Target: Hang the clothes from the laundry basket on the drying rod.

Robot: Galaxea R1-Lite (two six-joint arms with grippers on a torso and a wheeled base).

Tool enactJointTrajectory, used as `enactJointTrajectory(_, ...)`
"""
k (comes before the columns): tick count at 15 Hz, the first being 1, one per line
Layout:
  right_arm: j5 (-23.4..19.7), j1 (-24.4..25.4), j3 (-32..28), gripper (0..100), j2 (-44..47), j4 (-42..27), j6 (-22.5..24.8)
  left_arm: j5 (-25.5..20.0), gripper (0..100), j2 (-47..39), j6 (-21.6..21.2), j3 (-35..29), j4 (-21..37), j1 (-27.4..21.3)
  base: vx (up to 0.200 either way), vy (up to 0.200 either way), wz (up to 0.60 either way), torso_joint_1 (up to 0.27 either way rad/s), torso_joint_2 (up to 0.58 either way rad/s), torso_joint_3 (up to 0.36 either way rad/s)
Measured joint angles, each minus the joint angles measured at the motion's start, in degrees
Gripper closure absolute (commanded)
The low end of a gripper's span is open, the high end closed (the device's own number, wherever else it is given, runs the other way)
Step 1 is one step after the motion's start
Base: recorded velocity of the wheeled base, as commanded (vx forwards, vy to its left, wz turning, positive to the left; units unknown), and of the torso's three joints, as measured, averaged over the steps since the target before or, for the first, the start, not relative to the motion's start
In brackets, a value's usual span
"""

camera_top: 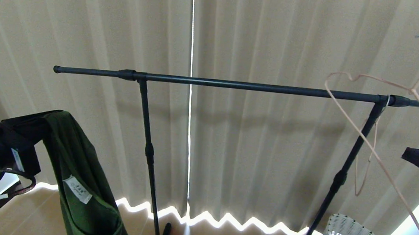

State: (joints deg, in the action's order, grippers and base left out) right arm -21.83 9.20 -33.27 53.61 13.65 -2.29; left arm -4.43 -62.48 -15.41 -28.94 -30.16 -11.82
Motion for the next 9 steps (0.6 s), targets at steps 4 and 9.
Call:
enactJointTrajectory(4, -3.78, 8.05, -0.41, 100, 2.94, 0.13, 0.13, 3.12, 100, -4.56, 0.06, -6.0, 0.82, -1.97, 0.0, 0.0, 0.0, 0.0, 0.0, 0.0)
enactJointTrajectory(9, -7.86, 19.41, -4.11, 100, 10.74, 1.39, 0.29, 14.9, 100, -13.98, 0.13, -18.96, 6.62, -5.47, 0.0, 0.0, 0.0, 0.0, 0.0, 0.0)
